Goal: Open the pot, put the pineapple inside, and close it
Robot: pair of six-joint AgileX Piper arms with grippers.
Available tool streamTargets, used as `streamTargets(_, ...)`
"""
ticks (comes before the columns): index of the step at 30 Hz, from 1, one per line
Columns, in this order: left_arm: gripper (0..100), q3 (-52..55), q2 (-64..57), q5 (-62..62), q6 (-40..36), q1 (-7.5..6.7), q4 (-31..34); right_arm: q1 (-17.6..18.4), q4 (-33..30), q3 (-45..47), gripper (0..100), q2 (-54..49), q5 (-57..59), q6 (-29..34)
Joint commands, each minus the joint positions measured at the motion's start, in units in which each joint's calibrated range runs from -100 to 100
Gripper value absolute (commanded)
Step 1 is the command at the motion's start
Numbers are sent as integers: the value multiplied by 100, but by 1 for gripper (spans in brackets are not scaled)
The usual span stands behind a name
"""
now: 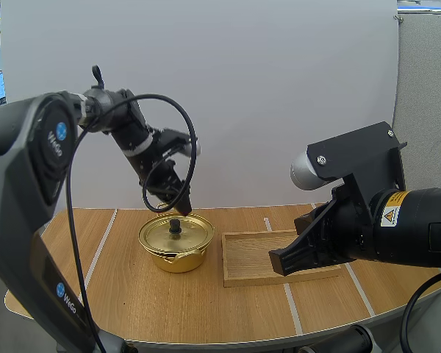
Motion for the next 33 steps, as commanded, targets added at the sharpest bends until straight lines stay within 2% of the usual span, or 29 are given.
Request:
streamTargets(1,100,48,215,0,-55,-8,-3,-23,6,26,0,-49,0,-31)
streamTargets(21,100,48,809,-431,-265,-8,367,-23,6,26,0,-49,0,-31)
streamTargets(23,87,48,809,-475,-254,-8,367,-23,6,26,0,-49,0,-31)
streamTargets(25,81,48,809,-489,-254,-8,367,-23,6,26,0,-49,0,-31)
streamTargets(33,81,48,809,-594,-198,-8,121,-23,6,26,0,-49,0,-31)
